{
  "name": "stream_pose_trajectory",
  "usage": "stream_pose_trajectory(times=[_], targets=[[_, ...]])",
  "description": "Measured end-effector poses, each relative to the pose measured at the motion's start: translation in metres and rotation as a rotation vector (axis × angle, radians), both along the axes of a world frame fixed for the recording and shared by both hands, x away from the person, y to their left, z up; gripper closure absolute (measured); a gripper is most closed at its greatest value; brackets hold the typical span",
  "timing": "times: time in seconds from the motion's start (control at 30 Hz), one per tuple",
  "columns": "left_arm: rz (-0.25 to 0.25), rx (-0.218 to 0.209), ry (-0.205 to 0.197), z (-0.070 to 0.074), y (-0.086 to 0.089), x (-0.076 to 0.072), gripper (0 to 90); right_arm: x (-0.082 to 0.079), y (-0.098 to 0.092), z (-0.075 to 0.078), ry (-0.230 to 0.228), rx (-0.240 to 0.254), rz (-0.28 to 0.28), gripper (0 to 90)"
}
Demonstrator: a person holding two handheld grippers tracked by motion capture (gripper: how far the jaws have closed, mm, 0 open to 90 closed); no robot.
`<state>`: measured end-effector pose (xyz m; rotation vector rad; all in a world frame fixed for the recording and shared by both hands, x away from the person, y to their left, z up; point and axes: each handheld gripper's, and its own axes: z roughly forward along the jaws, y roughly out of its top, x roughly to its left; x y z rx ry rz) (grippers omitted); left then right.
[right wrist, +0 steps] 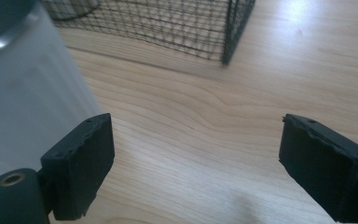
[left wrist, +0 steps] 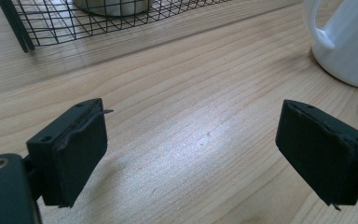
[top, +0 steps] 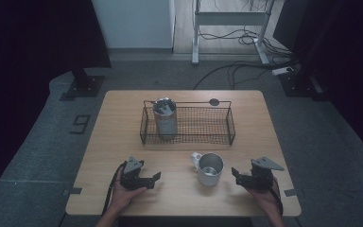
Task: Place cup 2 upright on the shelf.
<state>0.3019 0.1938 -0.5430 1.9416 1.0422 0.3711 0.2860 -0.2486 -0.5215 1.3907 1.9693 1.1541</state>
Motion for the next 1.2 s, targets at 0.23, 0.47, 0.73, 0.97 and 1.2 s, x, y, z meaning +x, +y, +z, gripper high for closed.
stream_pose_trajectory(times=[0.23,0.47,0.73,0.97,1.2], targets=[[0.010,0.006,0.006,0.000,0.000,0.001,10.9,-0.006,0.008,0.013,-0.030,0.034,0.034,10.3],[0.017,0.005,0.022,-0.001,0.001,0.002,10.9,-0.012,0.014,0.022,-0.052,0.067,0.080,10.4],[0.021,0.003,0.042,-0.001,0.001,0.004,11.3,-0.023,0.026,0.038,-0.099,0.122,0.139,10.7],[0.023,0.013,0.040,-0.001,0.000,0.004,12.1,-0.026,0.039,0.042,-0.108,0.134,0.182,10.4],[0.024,0.017,0.045,-0.001,-0.001,0.004,12.3,-0.025,0.051,0.039,-0.103,0.132,0.206,9.2]])
